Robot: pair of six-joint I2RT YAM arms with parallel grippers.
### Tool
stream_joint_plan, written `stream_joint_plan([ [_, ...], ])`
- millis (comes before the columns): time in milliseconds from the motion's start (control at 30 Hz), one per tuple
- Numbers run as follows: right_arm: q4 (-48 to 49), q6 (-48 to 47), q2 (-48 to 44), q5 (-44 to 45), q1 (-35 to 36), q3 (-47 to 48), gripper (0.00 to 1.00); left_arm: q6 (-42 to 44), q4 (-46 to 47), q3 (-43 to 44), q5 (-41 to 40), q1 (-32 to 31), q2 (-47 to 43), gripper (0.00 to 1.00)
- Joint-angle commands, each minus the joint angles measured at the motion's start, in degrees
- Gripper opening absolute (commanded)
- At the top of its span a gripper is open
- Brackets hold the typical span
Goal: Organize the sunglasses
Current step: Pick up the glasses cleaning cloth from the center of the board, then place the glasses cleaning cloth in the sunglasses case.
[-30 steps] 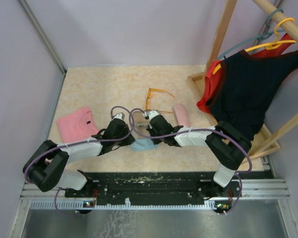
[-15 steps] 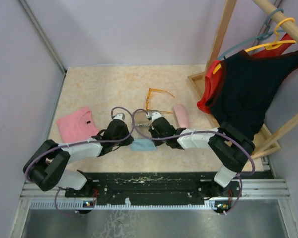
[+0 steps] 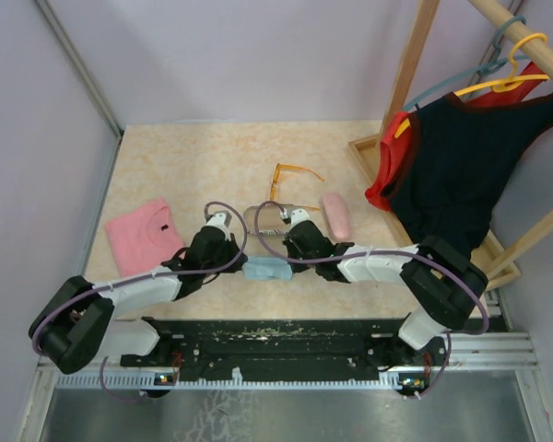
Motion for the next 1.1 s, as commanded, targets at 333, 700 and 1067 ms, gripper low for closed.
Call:
stream_joint_plan([
  [333,0.0,-6.0,-6.6,6.4,0.0,2.9,0.0,6.2,0.9,2.8,-1.1,0.1,-6.3,0.02],
  [700,-0.1,-9.0,-6.3,6.2,-0.3,8.0,0.0,8.2,1.8,8.7,-1.1,0.1,-3.4,0.02],
  [1067,-0.3,-10.2,-4.0,1.2,-6.4,12.1,0.0,8.0,4.7,12.4,-5.3,0.6,2.6,0.02],
])
